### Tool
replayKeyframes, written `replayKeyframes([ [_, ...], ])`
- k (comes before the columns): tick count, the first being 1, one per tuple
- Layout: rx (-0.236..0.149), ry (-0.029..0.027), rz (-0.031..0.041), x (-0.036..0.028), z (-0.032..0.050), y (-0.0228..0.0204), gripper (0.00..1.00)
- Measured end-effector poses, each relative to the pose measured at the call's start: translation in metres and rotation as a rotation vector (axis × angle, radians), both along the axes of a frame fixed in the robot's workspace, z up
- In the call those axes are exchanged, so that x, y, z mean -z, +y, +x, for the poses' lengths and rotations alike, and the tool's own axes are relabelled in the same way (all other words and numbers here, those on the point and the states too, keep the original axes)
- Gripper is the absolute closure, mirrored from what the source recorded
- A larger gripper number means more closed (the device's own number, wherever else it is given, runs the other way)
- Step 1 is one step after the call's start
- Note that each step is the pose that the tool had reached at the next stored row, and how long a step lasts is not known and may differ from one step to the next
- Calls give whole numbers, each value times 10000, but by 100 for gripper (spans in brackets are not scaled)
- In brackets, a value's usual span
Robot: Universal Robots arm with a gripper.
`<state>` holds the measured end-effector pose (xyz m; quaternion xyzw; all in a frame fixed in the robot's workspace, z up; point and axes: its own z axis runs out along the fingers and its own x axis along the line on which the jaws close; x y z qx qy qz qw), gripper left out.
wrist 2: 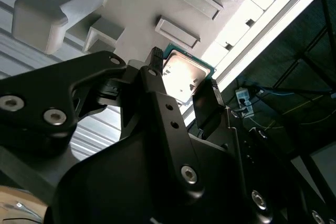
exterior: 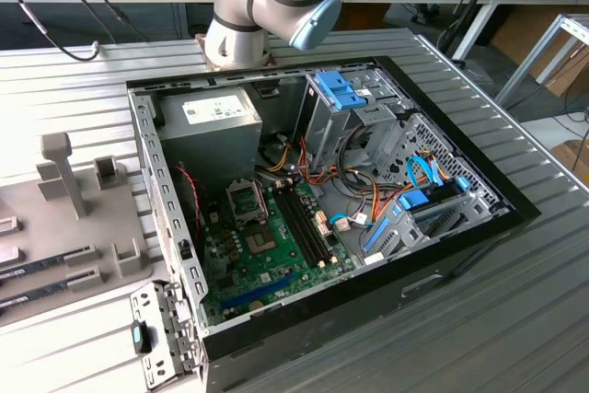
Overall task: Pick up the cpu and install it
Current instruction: 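Pick up the cpu and move it towards the insertion slot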
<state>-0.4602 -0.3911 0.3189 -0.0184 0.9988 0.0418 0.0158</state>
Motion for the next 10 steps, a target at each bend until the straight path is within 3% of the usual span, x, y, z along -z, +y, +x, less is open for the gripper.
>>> replayKeyframes([
  [10, 0, -2, 51, -71, 0, 0, 53],
])
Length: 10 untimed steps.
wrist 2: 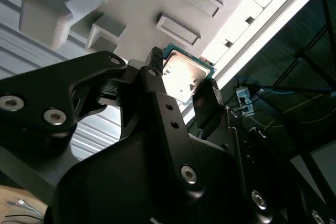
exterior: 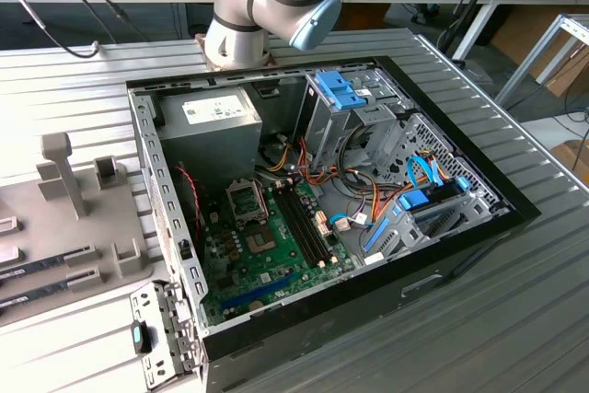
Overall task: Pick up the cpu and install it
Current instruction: 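Pick up the cpu and move it towards the insertion slot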
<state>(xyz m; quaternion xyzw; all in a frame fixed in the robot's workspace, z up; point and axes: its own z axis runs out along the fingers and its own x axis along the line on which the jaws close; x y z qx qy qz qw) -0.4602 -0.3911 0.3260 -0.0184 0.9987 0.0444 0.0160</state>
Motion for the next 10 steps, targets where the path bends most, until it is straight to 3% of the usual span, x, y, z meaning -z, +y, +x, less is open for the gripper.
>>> replayKeyframes([
  [8, 0, 1, 42, -51, 0, 0, 53],
  [10, 0, 1, 154, -190, 0, 1, 53],
])
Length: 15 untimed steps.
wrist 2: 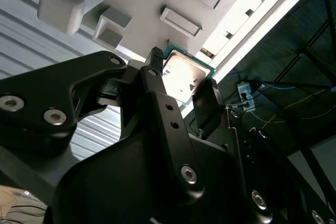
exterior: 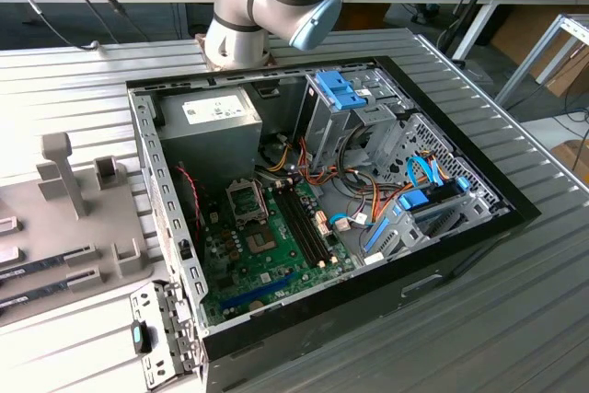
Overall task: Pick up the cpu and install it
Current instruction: 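Pick up the cpu and move it towards the insertion slot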
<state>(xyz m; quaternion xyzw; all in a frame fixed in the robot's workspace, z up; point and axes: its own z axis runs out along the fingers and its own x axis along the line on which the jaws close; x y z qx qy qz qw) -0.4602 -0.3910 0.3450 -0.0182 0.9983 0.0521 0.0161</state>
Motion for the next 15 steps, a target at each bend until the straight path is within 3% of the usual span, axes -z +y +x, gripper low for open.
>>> replayKeyframes([
  [2, 0, 0, 50, -51, 0, 0, 53],
  [15, 0, 0, 161, -145, 0, 0, 53],
])
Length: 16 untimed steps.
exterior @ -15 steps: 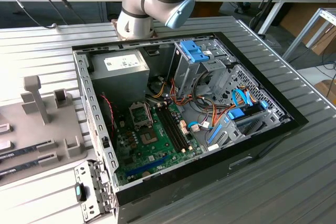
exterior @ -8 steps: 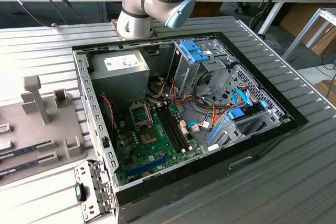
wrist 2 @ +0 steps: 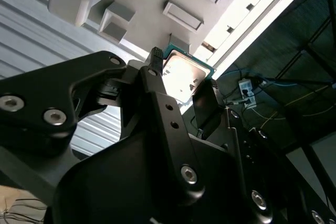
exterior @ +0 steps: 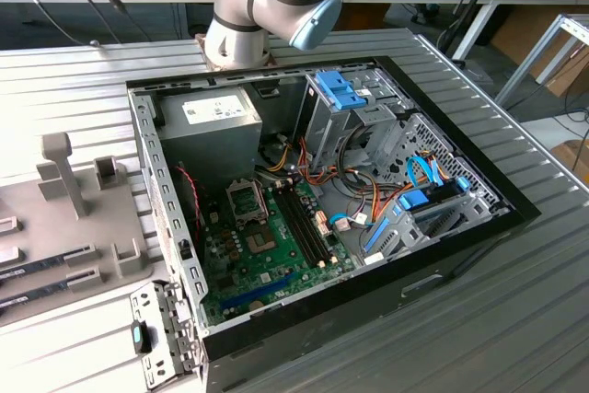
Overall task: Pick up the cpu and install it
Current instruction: 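Pick up the cpu and move it towards the insertion slot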
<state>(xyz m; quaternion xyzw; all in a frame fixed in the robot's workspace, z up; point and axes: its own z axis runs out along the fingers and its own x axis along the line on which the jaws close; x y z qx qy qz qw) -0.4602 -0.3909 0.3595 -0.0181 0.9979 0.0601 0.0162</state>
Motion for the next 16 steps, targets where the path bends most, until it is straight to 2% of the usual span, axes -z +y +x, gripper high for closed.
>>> replayKeyframes([
  [16, 0, -1, 139, -114, 0, 0, 53],
])
